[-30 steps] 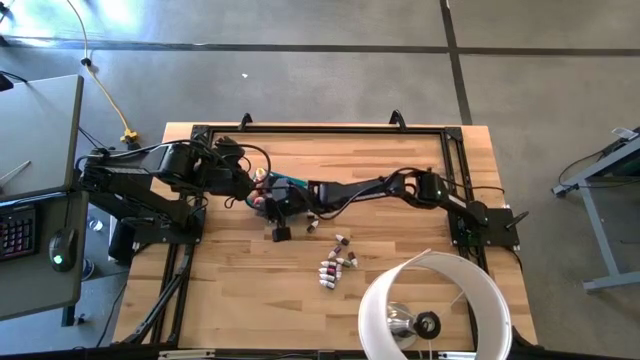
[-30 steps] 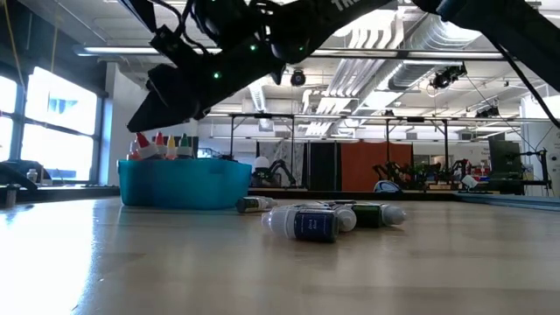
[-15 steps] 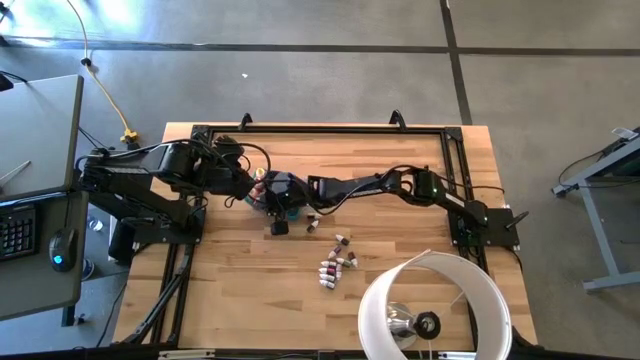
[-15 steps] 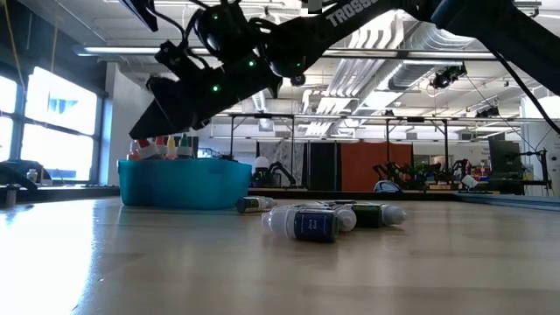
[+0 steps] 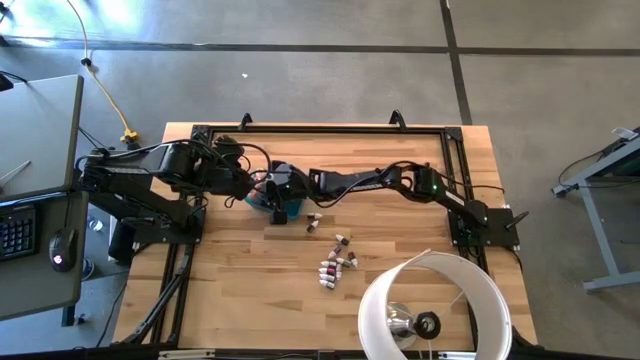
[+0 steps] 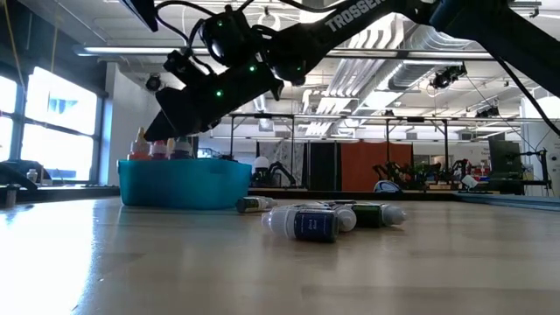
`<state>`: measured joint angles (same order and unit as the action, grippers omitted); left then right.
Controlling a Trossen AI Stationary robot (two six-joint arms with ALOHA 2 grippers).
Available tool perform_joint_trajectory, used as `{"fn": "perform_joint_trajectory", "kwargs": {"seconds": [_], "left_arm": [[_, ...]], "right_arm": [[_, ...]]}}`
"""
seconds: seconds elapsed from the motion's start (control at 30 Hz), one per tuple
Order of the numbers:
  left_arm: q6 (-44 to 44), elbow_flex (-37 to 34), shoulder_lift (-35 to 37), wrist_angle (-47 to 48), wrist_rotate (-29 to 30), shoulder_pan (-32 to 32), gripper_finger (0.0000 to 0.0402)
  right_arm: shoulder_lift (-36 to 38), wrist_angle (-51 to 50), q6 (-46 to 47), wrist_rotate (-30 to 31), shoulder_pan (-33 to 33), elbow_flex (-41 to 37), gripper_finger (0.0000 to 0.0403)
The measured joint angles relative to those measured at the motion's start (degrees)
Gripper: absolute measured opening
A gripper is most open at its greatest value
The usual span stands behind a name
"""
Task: Pick & Place food coloring
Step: Put the large red food coloring bottle into the blue bin
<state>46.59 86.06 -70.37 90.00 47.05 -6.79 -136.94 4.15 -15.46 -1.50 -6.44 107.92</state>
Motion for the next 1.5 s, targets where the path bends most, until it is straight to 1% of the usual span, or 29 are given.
{"fn": "perform_joint_trajectory", "kwargs": {"seconds": [0.17,0.27,0.37,0.47,0.57,0.63,0.7,0.73,0.8,0.87,0.9,1.0,1.07,1.23,1.33,1.5], "left_arm": [[0.0,0.0,0.0,0.0,0.0,0.0,0.0000],[0.0,0.0,0.0,0.0,-0.1,0.0,0.0000],[0.0,0.0,0.0,0.0,-0.5,0.0,0.0000],[0.0,0.0,0.0,0.0,-1.1,0.0,0.0000],[0.0,0.0,0.0,0.0,-1.6,0.0,0.0000],[0.1,0.0,0.0,0.0,-1.6,0.0,0.0000],[0.2,0.0,0.0,0.0,-1.6,0.0,0.0000],[0.2,0.0,0.0,0.0,-1.7,0.0,0.0000],[0.2,0.0,0.0,0.0,-1.8,0.0,0.0000],[0.2,0.0,0.0,0.0,-1.9,0.0,0.0000],[0.1,0.0,0.0,0.0,-1.9,0.0,0.0000],[0.1,0.0,0.0,0.0,-1.8,0.0,0.0000],[0.0,0.0,0.0,0.0,-1.7,0.0,0.0000],[0.2,0.0,0.0,0.0,-1.1,0.0,0.0000],[0.2,0.0,0.0,0.0,-0.7,0.0,0.0000],[-0.1,0.0,0.0,0.0,-0.4,0.0,0.0000]], "right_arm": [[0.4,-0.4,-0.6,-0.3,0.0,0.0,0.0000],[3.0,-3.3,-2.3,-0.3,0.4,-0.1,0.0000],[7.7,-11.0,-3.0,-0.3,1.0,0.0,0.0000],[11.6,-22.2,-2.5,-0.4,1.7,0.1,0.0000],[12.1,-31.5,-2.6,-0.3,2.2,0.1,0.0000],[11.4,-34.3,-2.5,-0.2,2.4,-1.6,0.0000],[11.0,-31.9,-1.5,0.3,2.4,-4.9,0.0000],[11.0,-29.9,-1.0,1.5,2.3,-7.0,0.0000],[11.0,-21.6,0.0,5.0,2.0,-11.0,0.0000],[11.0,-14.9,-0.2,6.2,1.5,-13.6,0.0000],[11.0,-12.4,-0.4,5.0,1.1,-14.5,0.0000],[10.4,-6.0,1.0,-1.3,-0.3,-16.3,0.0000],[9.5,-4.8,2.5,-3.6,-1.1,-17.2,0.0000],[6.4,-0.2,5.0,-6.4,-2.7,-17.6,0.0000],[5.6,3.5,4.8,-6.4,-3.0,-17.5,0.0000],[5.1,3.7,4.8,-8.2,-3.1,-16.2,0.0000]]}}
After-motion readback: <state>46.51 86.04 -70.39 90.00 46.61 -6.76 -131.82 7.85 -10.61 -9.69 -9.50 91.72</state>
